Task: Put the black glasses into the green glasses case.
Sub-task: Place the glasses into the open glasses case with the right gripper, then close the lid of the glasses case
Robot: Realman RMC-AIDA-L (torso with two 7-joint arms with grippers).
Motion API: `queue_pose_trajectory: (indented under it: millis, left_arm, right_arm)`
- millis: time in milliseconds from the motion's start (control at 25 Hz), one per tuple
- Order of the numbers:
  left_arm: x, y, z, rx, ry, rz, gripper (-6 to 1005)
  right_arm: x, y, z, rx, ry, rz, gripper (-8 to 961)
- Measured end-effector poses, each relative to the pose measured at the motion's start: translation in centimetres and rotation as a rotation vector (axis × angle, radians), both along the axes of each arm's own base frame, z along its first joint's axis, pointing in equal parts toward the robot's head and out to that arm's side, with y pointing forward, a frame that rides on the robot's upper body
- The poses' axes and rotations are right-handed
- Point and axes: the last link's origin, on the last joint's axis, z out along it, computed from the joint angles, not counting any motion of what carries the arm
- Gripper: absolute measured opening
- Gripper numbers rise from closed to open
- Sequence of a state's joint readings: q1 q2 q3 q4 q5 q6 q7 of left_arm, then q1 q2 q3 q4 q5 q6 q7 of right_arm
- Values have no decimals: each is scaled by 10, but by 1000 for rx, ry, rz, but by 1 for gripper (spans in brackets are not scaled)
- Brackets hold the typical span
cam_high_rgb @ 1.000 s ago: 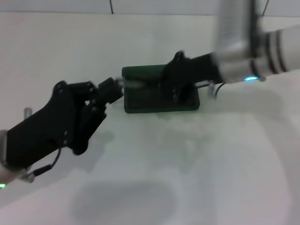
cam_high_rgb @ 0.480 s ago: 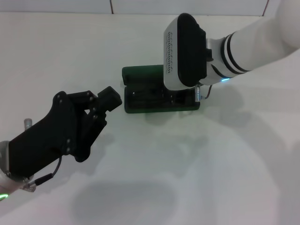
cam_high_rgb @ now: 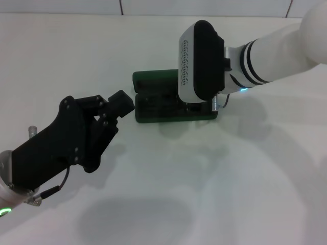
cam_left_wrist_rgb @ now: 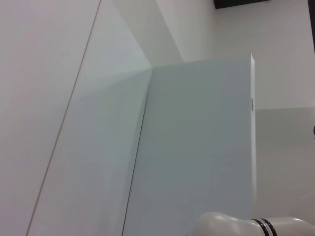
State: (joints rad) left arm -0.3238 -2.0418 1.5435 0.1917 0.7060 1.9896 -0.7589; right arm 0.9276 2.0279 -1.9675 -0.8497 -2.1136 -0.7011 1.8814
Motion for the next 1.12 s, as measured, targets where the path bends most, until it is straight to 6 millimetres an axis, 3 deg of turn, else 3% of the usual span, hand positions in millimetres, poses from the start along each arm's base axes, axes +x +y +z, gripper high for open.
queue_pose_trajectory:
  millis: [480, 680, 840, 1120]
  left_arm:
    - [0, 1, 0, 3, 0, 2, 32]
    - [0, 1, 1, 3, 1, 2, 32]
    - [0, 1, 1, 3, 1, 2, 33]
    - [-3, 11, 12, 58, -18, 33, 34]
  right_arm:
    - [1, -5, 2, 11, 26, 15, 50]
    - [0, -5, 3, 15, 34, 19, 136]
    - [1, -8, 3, 17, 48, 15, 139]
    - [1, -31, 10, 15, 213, -50, 144]
